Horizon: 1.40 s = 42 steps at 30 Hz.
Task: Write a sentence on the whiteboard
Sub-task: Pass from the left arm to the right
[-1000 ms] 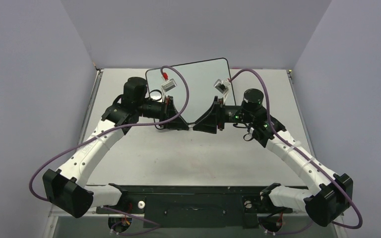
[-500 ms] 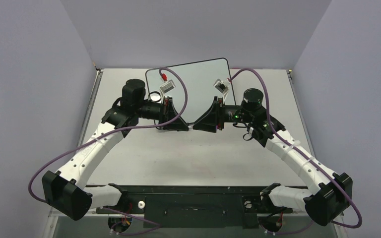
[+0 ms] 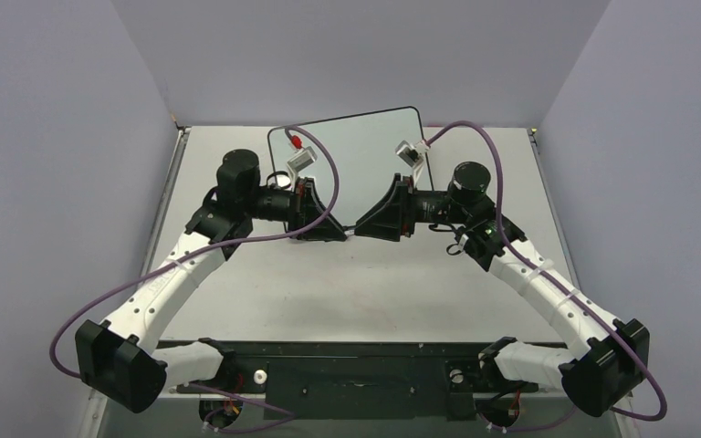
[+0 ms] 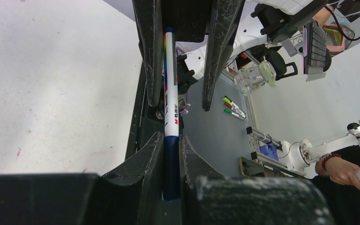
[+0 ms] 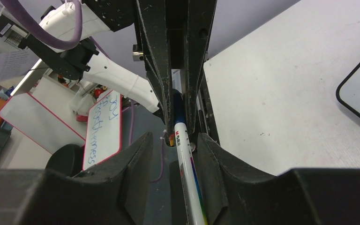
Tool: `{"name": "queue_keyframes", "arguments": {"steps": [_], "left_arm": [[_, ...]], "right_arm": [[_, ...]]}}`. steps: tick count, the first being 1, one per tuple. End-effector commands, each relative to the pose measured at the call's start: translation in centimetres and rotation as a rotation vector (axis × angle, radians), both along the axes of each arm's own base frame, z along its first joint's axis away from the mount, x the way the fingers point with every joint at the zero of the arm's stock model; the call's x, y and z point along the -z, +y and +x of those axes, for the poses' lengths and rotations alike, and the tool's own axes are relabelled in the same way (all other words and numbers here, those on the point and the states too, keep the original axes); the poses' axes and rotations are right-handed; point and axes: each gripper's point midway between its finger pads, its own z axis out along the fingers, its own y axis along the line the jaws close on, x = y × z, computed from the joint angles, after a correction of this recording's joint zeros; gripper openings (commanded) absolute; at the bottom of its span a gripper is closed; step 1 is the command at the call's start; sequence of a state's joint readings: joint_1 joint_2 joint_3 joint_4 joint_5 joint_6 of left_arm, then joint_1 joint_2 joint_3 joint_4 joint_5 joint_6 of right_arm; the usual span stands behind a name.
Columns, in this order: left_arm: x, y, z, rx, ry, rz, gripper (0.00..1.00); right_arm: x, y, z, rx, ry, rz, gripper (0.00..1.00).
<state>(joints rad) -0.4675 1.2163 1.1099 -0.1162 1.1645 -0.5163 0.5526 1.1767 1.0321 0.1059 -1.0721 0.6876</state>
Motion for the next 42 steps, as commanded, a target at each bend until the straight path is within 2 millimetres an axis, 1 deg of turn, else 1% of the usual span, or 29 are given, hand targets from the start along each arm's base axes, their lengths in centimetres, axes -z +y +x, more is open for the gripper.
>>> {"name": "queue_keyframes", "arguments": {"steps": [1, 3, 4, 5, 6, 7, 8, 11, 19, 25, 27, 30, 35, 38, 40, 42], "left_arm": [[-2.9, -0.1, -0.6, 0.028, -0.147, -0.060, 0.00], [-3.0, 0.0, -0.7, 0.029, -0.154, -0.054, 0.00], [-2.7, 0.2, -0.8, 0.032, -0.147, -0.039, 0.00], [-3.0, 0.2, -0.8, 0.032, -0.157, -0.038, 0.00], [-2.6, 0.4, -0.9, 0.032, -0.152, -0.020, 0.00], [-2.9, 0.4, -0.9, 0.031, -0.162, -0.017, 0.00], [-2.7, 0.5, -1.0, 0.028, -0.162, -0.005, 0.00], [-2.9, 0.8, -1.2, 0.025, -0.176, 0.001, 0.00], [-2.2, 0.8, -1.1, 0.019, -0.168, 0.017, 0.00], [-1.9, 0.6, -0.8, 0.008, -0.165, 0.017, 0.00], [-1.7, 0.6, -0.6, 0.003, -0.163, 0.016, 0.00], [-1.4, 0.5, -0.4, -0.003, -0.159, 0.016, 0.00], [-1.2, 0.4, -0.2, -0.012, -0.157, 0.011, 0.00], [-1.3, 0.3, 0.0, -0.014, -0.161, 0.008, 0.00], [-1.2, 0.3, 0.1, -0.016, -0.160, 0.009, 0.00], [-1.2, 0.3, 0.1, -0.016, -0.159, 0.010, 0.00]], "right_arm": [[-2.0, 0.7, -2.0, -0.078, -0.088, 0.060, 0.36], [-1.9, 0.7, -2.0, -0.078, -0.088, 0.054, 0.36], [-1.8, 0.7, -2.1, -0.079, -0.084, 0.048, 0.36], [-1.7, 0.6, -2.0, -0.079, -0.093, 0.044, 0.36], [-1.5, 0.6, -2.0, -0.076, -0.084, 0.032, 0.37], [-1.3, 0.6, -1.9, -0.076, -0.095, 0.026, 0.37], [-1.2, 0.6, -1.9, -0.075, -0.088, 0.016, 0.38], [-1.1, 0.6, -1.8, -0.073, -0.094, 0.008, 0.40], [-1.5, 0.6, -1.7, -0.066, -0.097, 0.012, 0.40], [-2.1, 0.7, -1.5, -0.051, -0.093, 0.034, 0.37], [-2.1, 0.8, -1.5, -0.049, -0.089, 0.036, 0.34], [-2.0, 0.9, -1.4, -0.045, -0.086, 0.036, 0.27], [-1.9, 1.1, -1.4, -0.043, -0.082, 0.036, 0.18], [-1.9, 1.1, -1.3, -0.042, -0.080, 0.034, 0.11], [-1.8, 1.2, -1.3, -0.041, -0.076, 0.032, 0.02], [-1.6, 1.2, -1.3, -0.043, -0.073, 0.029, 0.00]]}}
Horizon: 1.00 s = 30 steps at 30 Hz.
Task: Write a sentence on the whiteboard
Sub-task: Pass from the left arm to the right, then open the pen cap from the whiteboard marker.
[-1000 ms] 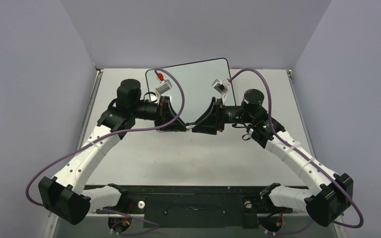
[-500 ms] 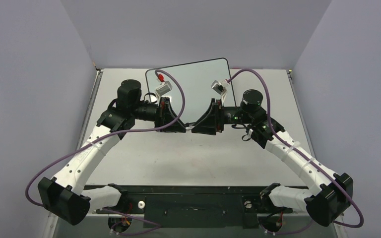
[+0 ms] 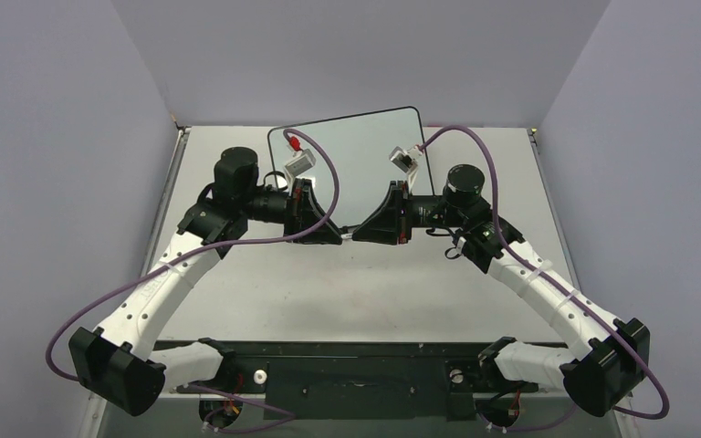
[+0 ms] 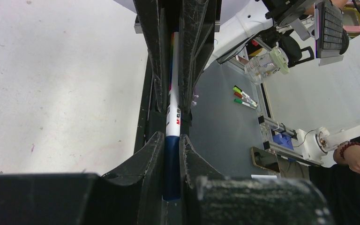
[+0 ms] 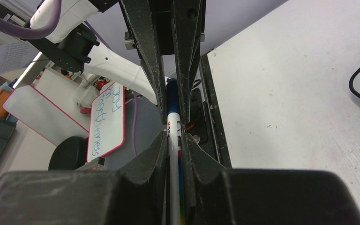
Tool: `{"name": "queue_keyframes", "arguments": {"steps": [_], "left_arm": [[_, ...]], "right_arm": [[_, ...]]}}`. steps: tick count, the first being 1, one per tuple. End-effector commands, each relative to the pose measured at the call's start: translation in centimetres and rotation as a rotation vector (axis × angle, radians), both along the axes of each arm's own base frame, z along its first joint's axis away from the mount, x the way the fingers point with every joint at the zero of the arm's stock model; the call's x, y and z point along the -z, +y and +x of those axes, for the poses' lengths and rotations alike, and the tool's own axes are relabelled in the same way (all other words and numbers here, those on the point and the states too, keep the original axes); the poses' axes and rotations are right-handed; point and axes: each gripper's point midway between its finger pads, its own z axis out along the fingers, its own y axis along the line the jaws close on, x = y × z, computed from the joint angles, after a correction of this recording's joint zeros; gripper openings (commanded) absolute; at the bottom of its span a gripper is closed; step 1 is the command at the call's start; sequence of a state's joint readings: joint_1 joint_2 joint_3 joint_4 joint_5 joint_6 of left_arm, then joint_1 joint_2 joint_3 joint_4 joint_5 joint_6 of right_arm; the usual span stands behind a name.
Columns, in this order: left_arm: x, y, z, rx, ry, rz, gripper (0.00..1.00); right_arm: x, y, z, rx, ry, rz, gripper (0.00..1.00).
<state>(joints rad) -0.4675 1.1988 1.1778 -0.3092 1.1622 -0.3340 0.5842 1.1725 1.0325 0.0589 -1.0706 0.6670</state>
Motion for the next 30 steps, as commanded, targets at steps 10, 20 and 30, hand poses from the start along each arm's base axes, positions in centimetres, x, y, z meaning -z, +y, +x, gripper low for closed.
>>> {"name": "queue_keyframes", "arguments": {"steps": [10, 20, 30], "left_arm": [[-0.9, 0.3, 3.1, -0.139, -0.061, 0.001, 0.32], [-1.7, 1.6, 2.4, -0.202, -0.109, -0.013, 0.54], [-1.7, 1.2, 1.9, -0.164, -0.093, -0.061, 0.44]], "right_arm": [[-1.7, 0.6, 0.6, 0.040, -0.082, 0.044, 0.00], [-1.3, -0.3, 2.4, 0.123, -0.054, 0.040, 0.00], [-1.6, -0.2, 2.3, 0.113, -0.047, 0.057, 0.00]]}}
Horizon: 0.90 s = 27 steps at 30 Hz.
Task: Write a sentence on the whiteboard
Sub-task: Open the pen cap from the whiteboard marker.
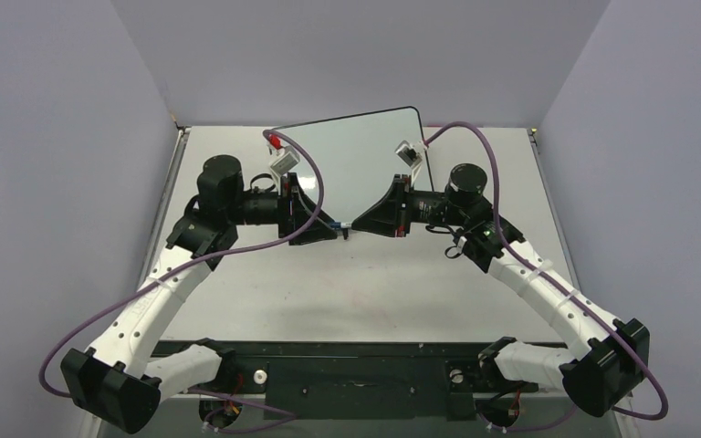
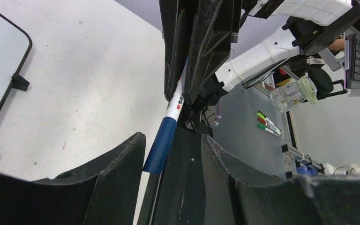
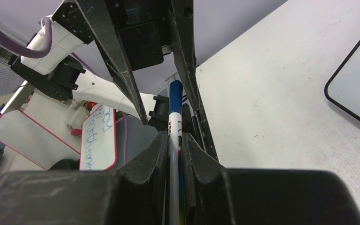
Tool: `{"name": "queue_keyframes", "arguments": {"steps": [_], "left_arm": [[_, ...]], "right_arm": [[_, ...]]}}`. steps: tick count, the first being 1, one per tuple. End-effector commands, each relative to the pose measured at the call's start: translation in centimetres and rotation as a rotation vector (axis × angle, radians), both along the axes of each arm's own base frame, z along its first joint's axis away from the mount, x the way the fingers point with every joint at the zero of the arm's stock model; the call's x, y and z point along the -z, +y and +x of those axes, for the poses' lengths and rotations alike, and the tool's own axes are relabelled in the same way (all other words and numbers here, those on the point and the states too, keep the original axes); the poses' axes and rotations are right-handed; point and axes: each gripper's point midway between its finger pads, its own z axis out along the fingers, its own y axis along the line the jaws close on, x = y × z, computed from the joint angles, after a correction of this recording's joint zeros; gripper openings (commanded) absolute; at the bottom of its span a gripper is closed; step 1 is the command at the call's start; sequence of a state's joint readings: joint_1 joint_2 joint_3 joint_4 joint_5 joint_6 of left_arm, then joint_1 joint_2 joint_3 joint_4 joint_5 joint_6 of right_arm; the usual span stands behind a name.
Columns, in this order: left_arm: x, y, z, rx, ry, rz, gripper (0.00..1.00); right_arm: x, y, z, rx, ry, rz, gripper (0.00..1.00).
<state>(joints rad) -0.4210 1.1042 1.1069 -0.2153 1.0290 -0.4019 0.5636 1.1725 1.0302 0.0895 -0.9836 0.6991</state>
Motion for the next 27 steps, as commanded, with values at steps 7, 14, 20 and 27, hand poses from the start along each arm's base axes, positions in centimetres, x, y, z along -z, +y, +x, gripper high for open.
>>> {"name": "queue_keyframes", "arguments": {"steps": [7, 14, 20, 27], "left_arm": [[-1.1, -0.5, 0.6, 0.013, -0.041, -0.059, 0.17], [-1.8, -0.3, 0.4, 0.008, -0.065, -0.059, 0.00], [-1.6, 0.3, 0.4, -0.013, -0.079, -0.043, 0.00], [-1.6, 2.2, 0.8, -0.049, -0.067, -0.064, 0.00]], "right_arm": [[-1.1, 0.1, -0.1, -0.006, -0.051, 0.045, 0.00], [-0.4, 0.1, -0.2, -0.016, -0.036, 0.038, 0.00], [-0.5, 0.1, -0.1, -0.007, -0.034, 0.042, 0.00], [-0.6, -0.1, -0.3, -0.002, -0.032, 0.055, 0.00]]}}
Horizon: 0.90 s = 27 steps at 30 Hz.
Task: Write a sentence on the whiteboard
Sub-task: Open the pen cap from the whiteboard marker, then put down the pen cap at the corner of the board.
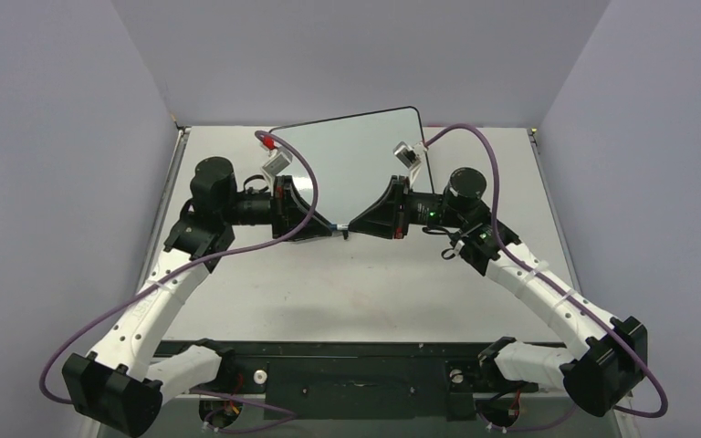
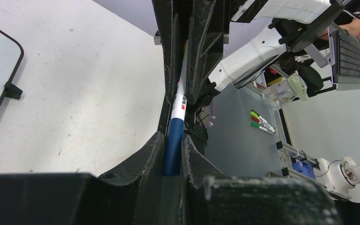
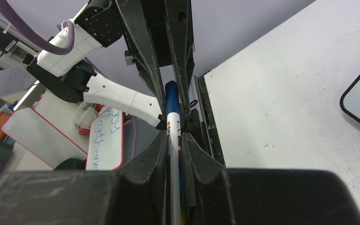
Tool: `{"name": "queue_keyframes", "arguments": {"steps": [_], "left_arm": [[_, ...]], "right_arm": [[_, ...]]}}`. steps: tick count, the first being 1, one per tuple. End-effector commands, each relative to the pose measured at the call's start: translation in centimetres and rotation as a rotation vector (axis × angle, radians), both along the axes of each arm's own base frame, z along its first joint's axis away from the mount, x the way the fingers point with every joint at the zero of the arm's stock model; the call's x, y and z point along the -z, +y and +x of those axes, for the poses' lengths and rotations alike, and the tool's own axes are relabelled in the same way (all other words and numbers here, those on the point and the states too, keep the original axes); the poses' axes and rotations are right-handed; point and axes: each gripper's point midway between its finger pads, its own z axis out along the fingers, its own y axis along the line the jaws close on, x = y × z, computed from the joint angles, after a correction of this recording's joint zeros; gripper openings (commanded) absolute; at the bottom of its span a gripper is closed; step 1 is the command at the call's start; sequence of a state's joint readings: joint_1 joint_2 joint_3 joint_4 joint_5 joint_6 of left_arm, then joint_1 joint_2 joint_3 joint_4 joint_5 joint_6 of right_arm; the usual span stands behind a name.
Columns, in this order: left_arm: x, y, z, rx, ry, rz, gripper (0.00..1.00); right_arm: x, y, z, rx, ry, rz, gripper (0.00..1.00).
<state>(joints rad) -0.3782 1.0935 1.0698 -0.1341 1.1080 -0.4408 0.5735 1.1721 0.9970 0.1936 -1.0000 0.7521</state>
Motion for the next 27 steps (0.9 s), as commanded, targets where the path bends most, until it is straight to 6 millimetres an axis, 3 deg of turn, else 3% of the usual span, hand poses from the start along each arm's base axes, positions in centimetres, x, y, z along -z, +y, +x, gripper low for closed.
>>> {"name": "queue_keyframes", "arguments": {"steps": [1, 16, 27], "left_arm": [[-1.3, 1.6, 1.1, -0.089, -0.061, -0.028, 0.00], [0.5, 3.5, 2.8, -0.219, -0.041, -0.001, 0.00], [4.5, 5.1, 5.4, -0.419, 0.071, 0.068, 0.00]], "right_arm": [[-0.1, -0.4, 0.2, 0.024, -0.022, 0.012, 0.00], [0.0, -0.9, 0.5, 0.047, -0.021, 0.015, 0.00], [3.1, -3.7, 6.3, 0.350, 0.039, -0.115, 0.00]]}}
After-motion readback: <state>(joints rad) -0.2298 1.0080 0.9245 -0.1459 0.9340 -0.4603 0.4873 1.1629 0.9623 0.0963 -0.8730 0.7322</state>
